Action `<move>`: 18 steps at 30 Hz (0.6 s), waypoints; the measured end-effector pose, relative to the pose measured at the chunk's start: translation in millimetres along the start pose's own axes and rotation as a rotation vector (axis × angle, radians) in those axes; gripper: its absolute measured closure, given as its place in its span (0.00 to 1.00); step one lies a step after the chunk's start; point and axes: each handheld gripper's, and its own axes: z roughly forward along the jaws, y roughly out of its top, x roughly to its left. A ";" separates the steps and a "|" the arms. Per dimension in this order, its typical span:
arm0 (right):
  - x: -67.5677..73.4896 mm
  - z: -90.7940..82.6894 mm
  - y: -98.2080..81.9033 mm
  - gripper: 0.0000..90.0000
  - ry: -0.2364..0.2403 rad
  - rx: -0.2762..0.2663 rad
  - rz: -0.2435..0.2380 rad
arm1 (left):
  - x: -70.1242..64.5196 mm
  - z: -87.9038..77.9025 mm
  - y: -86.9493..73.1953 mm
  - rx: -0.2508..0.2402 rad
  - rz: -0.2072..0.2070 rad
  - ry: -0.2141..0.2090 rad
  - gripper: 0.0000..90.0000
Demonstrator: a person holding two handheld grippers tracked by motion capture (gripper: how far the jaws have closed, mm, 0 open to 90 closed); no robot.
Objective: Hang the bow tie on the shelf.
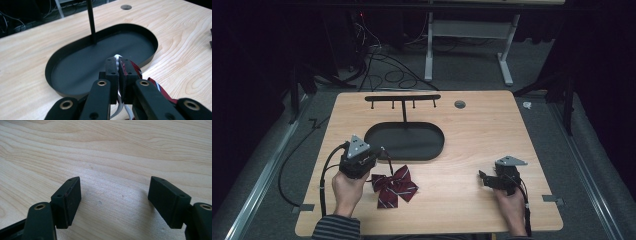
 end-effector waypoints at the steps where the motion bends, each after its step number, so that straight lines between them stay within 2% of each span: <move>1: 0.0 0.0 0.0 0.31 0.000 0.000 0.000 | -0.6 -0.7 2.7 -0.003 0.003 -0.003 0.97; 10: 0.3 0.0 0.1 0.31 0.001 0.000 0.003 | -4.4 -2.6 24.5 -0.044 0.023 -0.029 0.97; 18: 0.3 0.0 0.1 0.31 0.001 0.000 0.004 | -4.6 -3.5 41.2 -0.073 0.023 -0.055 0.97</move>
